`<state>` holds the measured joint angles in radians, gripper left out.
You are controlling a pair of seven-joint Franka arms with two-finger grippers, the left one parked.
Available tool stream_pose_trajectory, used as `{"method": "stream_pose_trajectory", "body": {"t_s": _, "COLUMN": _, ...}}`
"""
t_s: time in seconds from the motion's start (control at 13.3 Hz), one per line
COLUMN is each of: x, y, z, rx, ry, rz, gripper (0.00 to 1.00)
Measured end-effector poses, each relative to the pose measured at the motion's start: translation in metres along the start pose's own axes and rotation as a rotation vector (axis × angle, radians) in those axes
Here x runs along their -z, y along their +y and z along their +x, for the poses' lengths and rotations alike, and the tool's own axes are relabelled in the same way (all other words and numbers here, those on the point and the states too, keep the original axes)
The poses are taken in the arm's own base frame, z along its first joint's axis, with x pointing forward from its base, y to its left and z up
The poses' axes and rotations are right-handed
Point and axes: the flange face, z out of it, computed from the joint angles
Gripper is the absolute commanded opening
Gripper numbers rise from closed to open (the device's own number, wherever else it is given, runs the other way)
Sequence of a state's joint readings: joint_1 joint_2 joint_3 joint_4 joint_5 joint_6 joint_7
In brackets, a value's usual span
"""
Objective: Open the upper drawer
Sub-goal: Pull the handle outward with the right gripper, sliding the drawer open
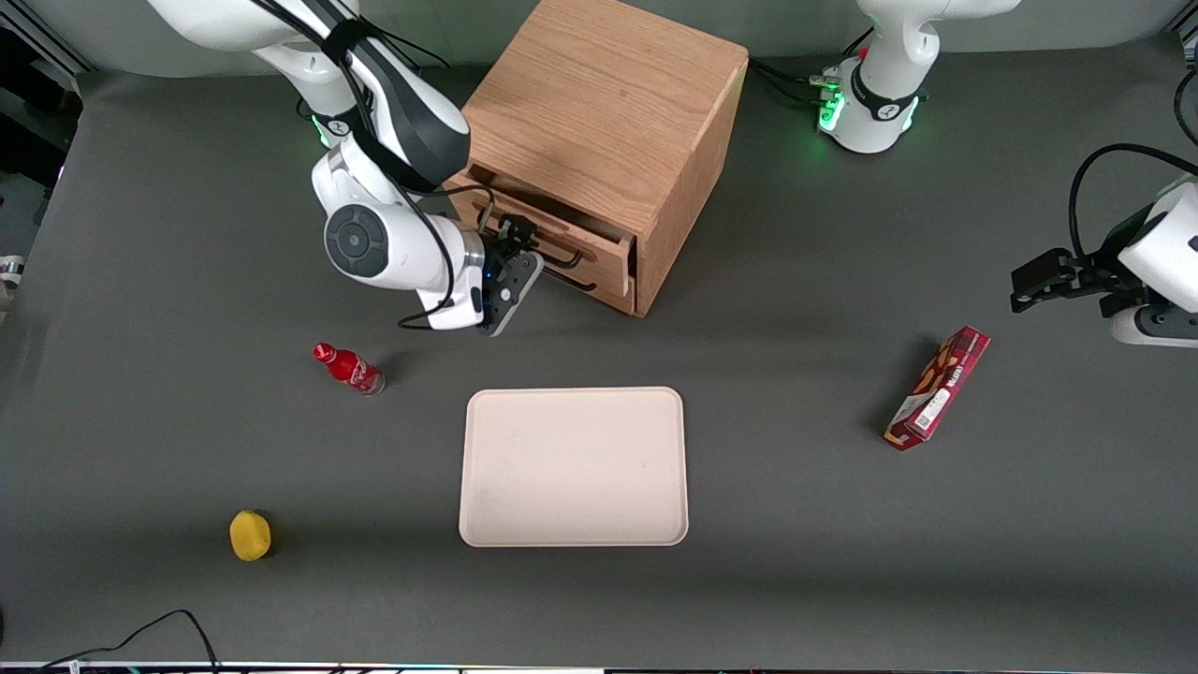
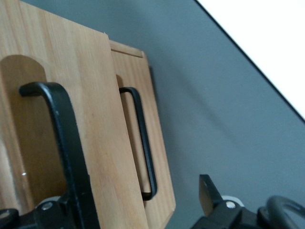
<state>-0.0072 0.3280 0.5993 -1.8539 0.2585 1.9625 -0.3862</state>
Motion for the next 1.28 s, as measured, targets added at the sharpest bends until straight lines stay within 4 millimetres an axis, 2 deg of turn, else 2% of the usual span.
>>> {"method": "stream_pose_trajectory", "body": {"t_s": 0.38, "x": 0.022, "y": 0.053, "z": 0.014, "rx": 0.009, "ry": 0.046, "rz": -0.02, "gripper": 1.0}}
{"method": "stream_pose_trajectory", "body": {"t_s": 0.75, "x": 0.043, "y": 0.108, "z": 0.015, "rx": 0.044, "ry": 0.038, "rz": -0.025, "gripper": 1.0}}
{"method": "stream_pose_trajectory", "body": {"t_s": 1.05, "x": 0.059, "y": 0.144, "z": 0.015, "rx": 0.054, "ry": 0.022, "rz": -0.032, "gripper": 1.0}}
{"method": "stream_pose_trajectory", "body": {"t_s": 1.28, "x": 0.067, "y": 0.162, "z": 0.022, "rx": 0.052, "ry": 0.021, "rz": -0.021, "gripper": 1.0}}
